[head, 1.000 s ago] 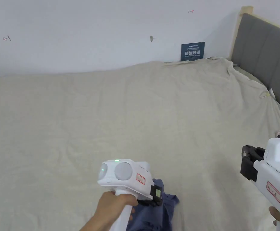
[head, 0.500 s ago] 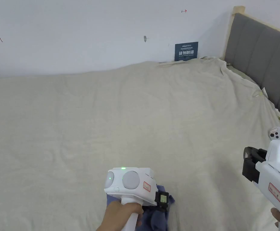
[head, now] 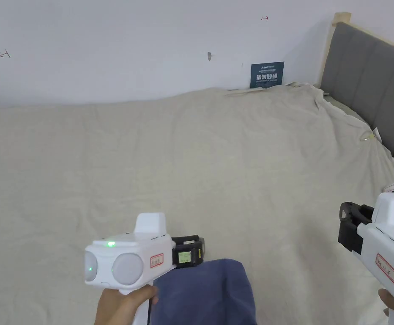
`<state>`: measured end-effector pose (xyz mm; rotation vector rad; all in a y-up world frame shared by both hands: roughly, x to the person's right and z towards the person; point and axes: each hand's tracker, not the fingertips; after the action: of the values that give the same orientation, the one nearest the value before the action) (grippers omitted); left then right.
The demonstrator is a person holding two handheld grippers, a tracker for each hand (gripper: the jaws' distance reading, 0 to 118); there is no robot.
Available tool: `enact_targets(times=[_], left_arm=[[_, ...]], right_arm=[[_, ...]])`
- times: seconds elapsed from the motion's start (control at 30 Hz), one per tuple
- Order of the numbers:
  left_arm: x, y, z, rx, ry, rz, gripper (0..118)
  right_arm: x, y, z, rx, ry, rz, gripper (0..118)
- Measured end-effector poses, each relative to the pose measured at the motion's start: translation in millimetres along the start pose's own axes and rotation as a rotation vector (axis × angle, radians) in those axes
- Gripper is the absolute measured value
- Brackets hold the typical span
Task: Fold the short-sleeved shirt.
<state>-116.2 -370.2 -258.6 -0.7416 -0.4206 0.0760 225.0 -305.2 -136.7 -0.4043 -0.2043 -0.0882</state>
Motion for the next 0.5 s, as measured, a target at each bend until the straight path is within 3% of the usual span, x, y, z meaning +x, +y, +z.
enact_targets(times=[0.07,0.1,0.13,0.17,0.27,0.5], left_arm=[[-4,-11,0,0.057,0.026,-0.037,53],[-5,-18,-1,0.078,0.038,-0.046,46],[-6,-25,-3,0.093,0.053,-0.063,46],[-6,-30,-4,0.094,0.054,-0.066,25],[-9,-43,-13,0.092,0.034,-0.048,0],[15,-69,-42,-0.007,0.007,-0.087,0]], right_arm=[[0,0,0,-0.001,0.000,0.001,0],[0,-1,0,-0.001,0.000,0.001,0],[0,-1,1,-0.002,0.001,0.000,0],[0,-2,1,-0.004,0.000,-0.002,0],[1,-4,2,-0.007,-0.003,-0.005,0],[5,-9,4,-0.018,-0.009,-0.012,0]])
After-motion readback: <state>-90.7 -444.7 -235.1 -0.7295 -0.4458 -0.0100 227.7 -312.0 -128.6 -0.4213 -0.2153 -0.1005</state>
